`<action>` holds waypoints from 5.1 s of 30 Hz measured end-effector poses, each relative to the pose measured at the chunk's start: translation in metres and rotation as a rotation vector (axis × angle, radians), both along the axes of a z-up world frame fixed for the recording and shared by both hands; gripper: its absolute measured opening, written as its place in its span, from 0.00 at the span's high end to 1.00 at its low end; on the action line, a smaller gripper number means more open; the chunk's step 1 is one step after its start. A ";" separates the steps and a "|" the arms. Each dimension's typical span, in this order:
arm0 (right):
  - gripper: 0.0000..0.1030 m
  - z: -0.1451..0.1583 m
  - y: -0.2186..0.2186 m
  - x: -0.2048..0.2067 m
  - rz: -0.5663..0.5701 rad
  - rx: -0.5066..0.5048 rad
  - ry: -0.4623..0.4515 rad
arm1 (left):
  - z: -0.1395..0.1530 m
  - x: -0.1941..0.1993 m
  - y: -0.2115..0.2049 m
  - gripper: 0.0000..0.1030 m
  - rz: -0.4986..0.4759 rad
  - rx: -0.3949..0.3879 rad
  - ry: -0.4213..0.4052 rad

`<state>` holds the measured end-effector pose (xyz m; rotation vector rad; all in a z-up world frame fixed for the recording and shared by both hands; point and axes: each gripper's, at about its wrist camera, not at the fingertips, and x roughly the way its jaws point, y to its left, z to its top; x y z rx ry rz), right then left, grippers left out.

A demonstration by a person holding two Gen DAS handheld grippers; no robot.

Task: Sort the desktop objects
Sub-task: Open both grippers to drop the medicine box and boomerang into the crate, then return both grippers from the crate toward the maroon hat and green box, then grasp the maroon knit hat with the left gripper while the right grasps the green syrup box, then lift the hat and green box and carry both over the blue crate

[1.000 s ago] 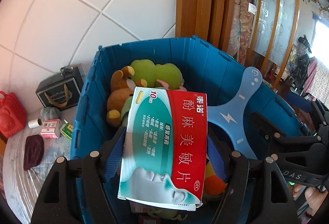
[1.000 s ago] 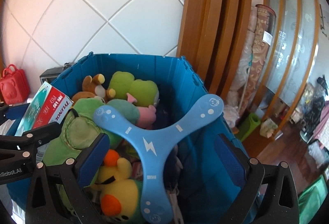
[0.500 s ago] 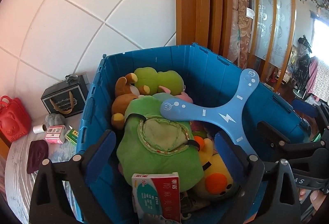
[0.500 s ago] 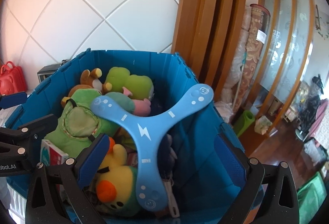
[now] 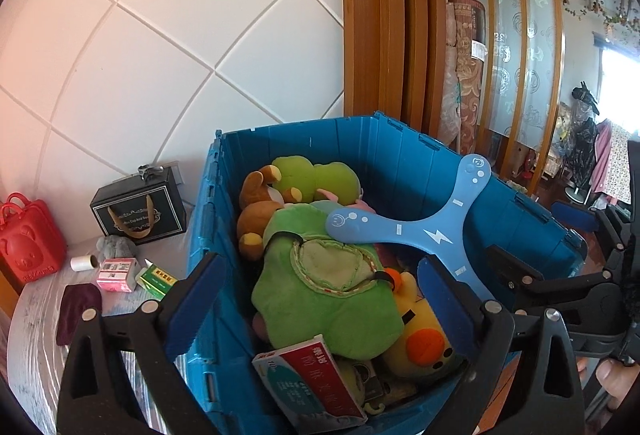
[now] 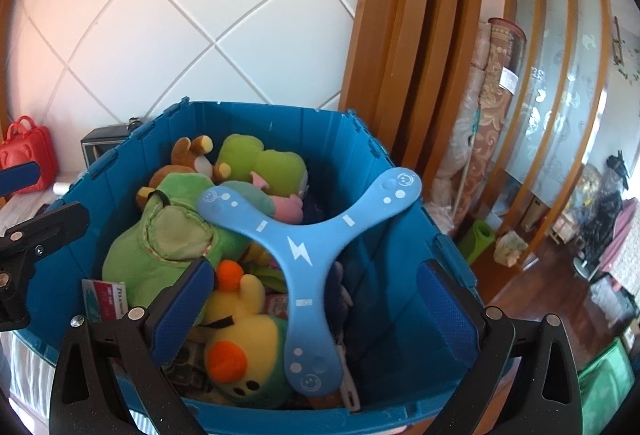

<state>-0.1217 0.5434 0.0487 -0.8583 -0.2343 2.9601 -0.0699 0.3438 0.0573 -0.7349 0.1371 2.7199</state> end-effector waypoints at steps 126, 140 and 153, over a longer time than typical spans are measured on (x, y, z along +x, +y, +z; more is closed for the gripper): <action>0.49 -0.189 -0.432 -0.224 0.391 -0.118 -0.300 | -0.186 -0.171 -0.511 0.77 0.592 -0.011 -0.237; 0.49 -0.086 -0.405 -0.104 0.419 -0.119 -0.103 | -0.105 -0.074 -0.476 0.78 0.581 0.007 -0.036; 0.49 -0.005 -0.328 -0.008 0.309 -0.130 0.138 | -0.046 -0.023 -0.386 0.78 0.415 0.032 0.124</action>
